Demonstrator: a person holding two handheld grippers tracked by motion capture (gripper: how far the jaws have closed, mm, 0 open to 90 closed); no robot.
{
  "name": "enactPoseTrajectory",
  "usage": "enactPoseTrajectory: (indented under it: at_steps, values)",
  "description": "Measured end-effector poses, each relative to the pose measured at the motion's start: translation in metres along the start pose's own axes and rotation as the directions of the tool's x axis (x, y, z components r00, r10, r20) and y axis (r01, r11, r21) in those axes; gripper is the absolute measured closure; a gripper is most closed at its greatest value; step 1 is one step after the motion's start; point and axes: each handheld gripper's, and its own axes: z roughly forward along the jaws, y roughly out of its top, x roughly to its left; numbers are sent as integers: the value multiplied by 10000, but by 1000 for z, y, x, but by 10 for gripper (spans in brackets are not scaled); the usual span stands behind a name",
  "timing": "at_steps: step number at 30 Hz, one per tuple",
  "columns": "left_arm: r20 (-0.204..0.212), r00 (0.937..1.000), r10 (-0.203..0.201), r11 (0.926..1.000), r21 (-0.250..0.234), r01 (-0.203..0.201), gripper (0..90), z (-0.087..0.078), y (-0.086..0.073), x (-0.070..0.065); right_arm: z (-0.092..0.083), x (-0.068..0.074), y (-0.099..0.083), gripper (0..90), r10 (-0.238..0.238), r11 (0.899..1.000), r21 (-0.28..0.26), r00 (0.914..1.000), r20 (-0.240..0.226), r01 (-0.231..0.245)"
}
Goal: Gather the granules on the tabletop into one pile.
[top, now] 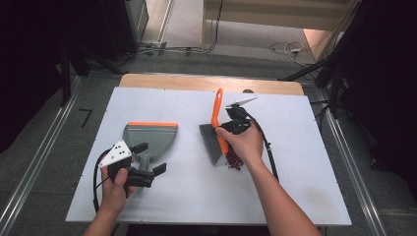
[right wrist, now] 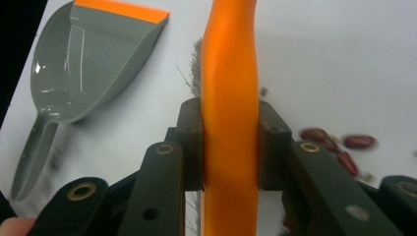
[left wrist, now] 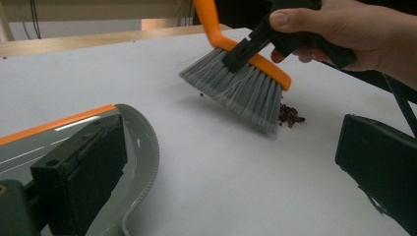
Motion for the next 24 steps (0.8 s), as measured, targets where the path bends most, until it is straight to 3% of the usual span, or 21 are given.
enactPoseTrajectory:
  at_steps: [4,8,18,24]
  values:
    - [-44,10000,-65,10000,-37,65,0,-2,0,2,18,1,11,685,176,9994,281,9994,297,-184]
    - [-37,10000,-64,10000,-21,64,0,-2,0,3,21,-12,14,680,510,9972,525,9975,487,-536]
    - [-26,10000,-34,10000,23,34,0,0,-1,0,2,-40,-2,675,950,9944,377,9919,838,-984]
    - [-32,10000,-25,10000,63,25,0,1,-1,0,-11,-57,-14,674,1319,9907,233,9884,749,-1339]
